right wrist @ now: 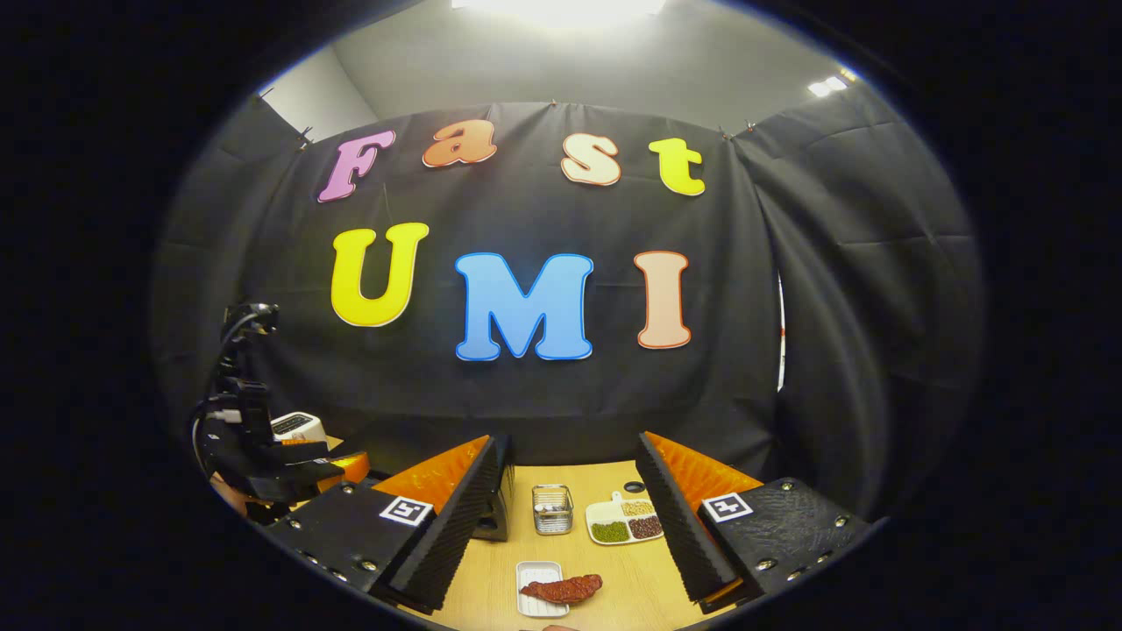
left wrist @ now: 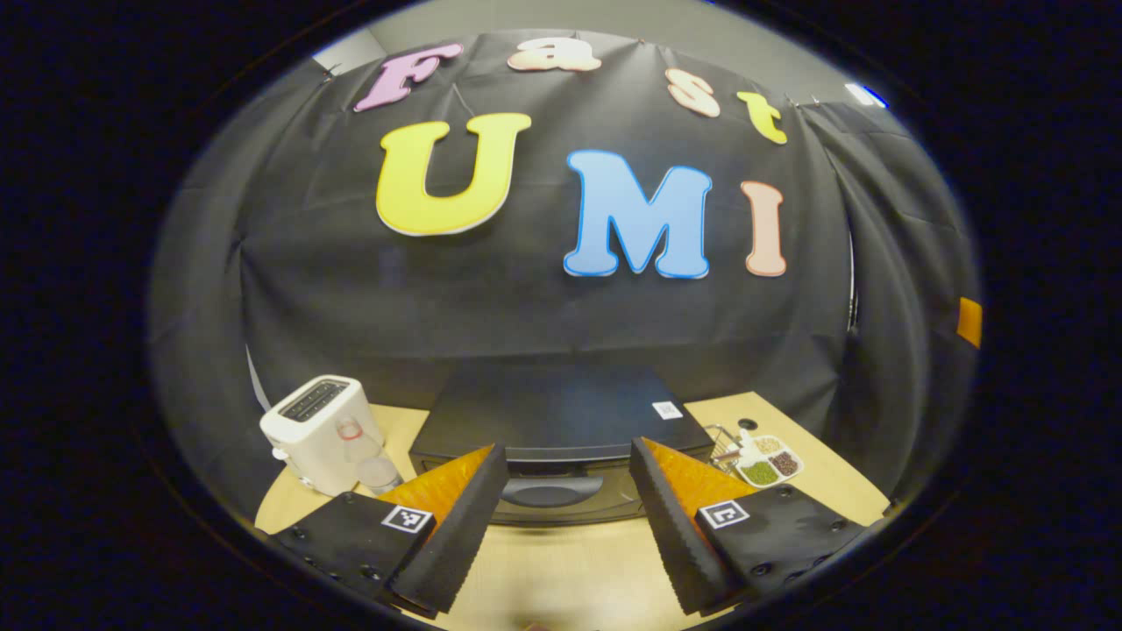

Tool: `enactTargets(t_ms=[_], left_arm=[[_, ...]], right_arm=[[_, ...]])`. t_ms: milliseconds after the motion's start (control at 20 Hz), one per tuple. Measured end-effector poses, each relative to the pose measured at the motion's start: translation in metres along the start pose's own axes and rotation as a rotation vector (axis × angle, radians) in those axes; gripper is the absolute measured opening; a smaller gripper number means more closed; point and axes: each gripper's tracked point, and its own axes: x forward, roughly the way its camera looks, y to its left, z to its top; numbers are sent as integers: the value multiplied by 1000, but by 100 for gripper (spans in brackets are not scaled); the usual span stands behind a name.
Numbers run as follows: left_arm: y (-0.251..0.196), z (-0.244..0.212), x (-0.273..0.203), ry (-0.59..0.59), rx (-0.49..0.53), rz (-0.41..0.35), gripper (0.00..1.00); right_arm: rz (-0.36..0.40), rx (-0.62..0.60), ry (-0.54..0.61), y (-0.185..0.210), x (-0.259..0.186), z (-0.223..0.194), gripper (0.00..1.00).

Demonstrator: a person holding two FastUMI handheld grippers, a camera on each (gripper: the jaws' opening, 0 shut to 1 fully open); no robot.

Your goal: Open the electric oven with the left hand, put the food in, and close the electric oven.

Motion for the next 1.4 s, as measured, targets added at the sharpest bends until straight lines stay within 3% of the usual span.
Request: enactTargets(t_ms=[300,350,400,500,550,650,800,850,950,1050,1100,1150,1200,1300,1350,1400], left_arm=[[10,-36,60,97,35,18,98],[12,-41,67,110,27,20,92],[13,-46,73,122,25,22,98],[15,-51,82,133,39,26,95],[18,-56,87,141,45,29,99],[20,-58,93,139,44,40,92],[20,-57,91,121,47,49,99],[19,-60,88,124,34,50,95],[19,-64,80,131,29,47,99],[17,-70,70,138,38,46,92],[16,-74,65,142,41,46,95],[15,-78,58,147,43,48,95],[15,-84,52,151,44,49,95],[12,-97,39,164,47,54,99],[12,-105,33,170,50,56,95],[11,-112,28,177,55,56,99]], right_arm=[[-68,-26,22,-15,-9,-4,96],[-77,-29,26,-18,-11,-6,96],[-87,-30,30,-20,-13,-6,96],[-106,-33,36,-25,-17,-6,96],[-117,-36,39,-28,-18,-7,96],[-135,-40,42,-31,-21,-7,96],[-152,-39,36,-31,-27,-5,96],[-149,-36,34,-29,-28,-6,96],[-136,-29,31,-23,-30,-7,96],[-116,-12,31,-17,-27,-7,100],[-105,-10,27,-14,-26,-5,96],[-95,-11,21,-11,-25,-3,100],[-84,-13,18,-9,-23,-1,96],[-69,-11,12,-8,-24,0,100],[-65,-10,10,-9,-24,1,96],[-64,-10,9,-10,-25,2,96]])
